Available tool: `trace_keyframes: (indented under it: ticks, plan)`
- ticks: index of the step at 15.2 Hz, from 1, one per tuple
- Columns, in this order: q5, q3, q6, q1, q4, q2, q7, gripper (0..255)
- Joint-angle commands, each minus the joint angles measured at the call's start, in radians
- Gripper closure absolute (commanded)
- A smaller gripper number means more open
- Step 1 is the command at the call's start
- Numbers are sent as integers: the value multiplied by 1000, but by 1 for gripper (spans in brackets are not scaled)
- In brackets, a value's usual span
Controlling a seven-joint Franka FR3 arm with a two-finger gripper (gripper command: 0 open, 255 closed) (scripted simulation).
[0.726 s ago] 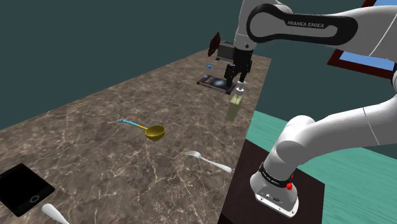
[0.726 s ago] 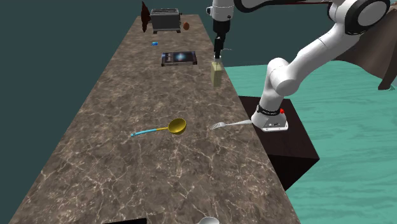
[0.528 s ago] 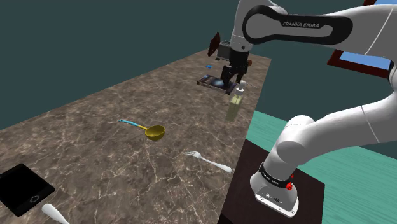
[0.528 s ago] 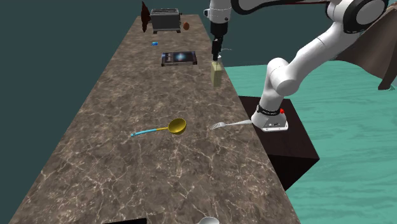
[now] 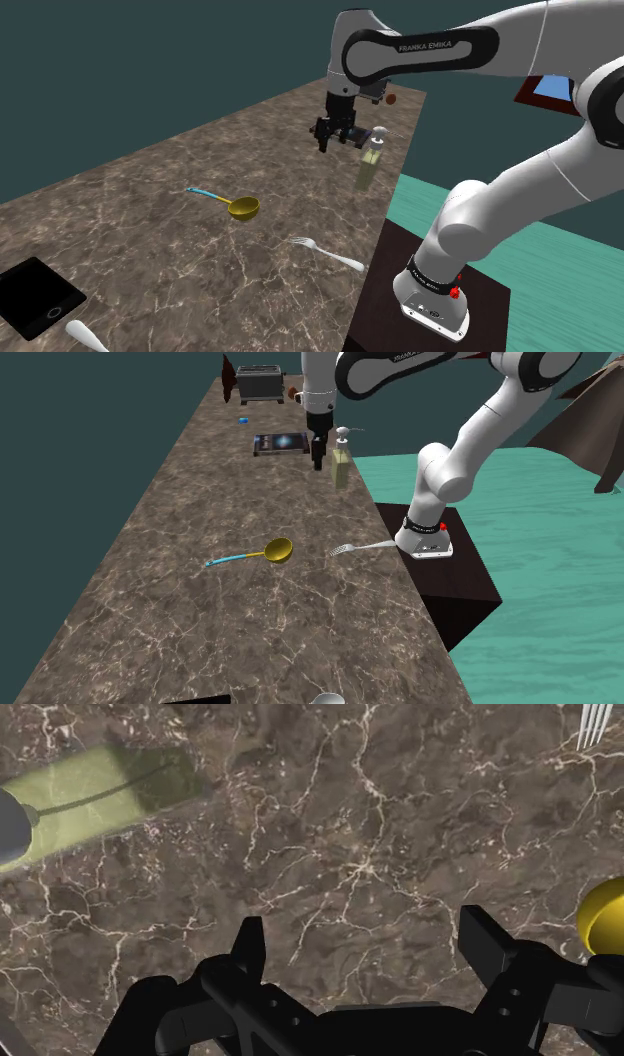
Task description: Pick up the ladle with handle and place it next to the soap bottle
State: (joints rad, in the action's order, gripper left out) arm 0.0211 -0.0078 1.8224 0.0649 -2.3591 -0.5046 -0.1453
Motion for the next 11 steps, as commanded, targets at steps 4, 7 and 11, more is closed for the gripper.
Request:
trace_keyframes:
  ticks: [4,7,11]
  plan:
    - [-52,26,90,45,66,164,6,0]
    - [-81,44,133,70,112,257,10,0]
    - [-116,70,179,101,186,382,18,0]
